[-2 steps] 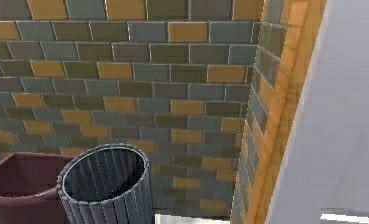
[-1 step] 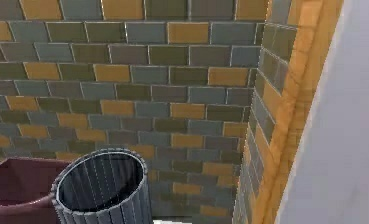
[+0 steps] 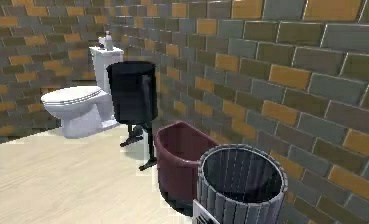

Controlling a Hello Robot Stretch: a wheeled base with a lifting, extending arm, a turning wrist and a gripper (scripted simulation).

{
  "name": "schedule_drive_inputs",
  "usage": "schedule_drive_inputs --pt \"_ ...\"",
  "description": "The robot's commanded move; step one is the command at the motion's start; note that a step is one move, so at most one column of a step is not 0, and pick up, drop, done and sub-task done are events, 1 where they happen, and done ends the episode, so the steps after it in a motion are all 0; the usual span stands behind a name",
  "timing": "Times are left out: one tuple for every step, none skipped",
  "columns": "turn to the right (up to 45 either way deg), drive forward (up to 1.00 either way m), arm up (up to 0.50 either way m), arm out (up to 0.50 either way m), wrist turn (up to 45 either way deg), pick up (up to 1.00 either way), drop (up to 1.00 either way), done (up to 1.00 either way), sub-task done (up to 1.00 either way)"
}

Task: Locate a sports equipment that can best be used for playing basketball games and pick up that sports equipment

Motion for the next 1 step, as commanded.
schedule_drive_inputs --pt "-39.0 0.0 0.0 0.0 0.0 0.0 0.0 0.0 0.0"
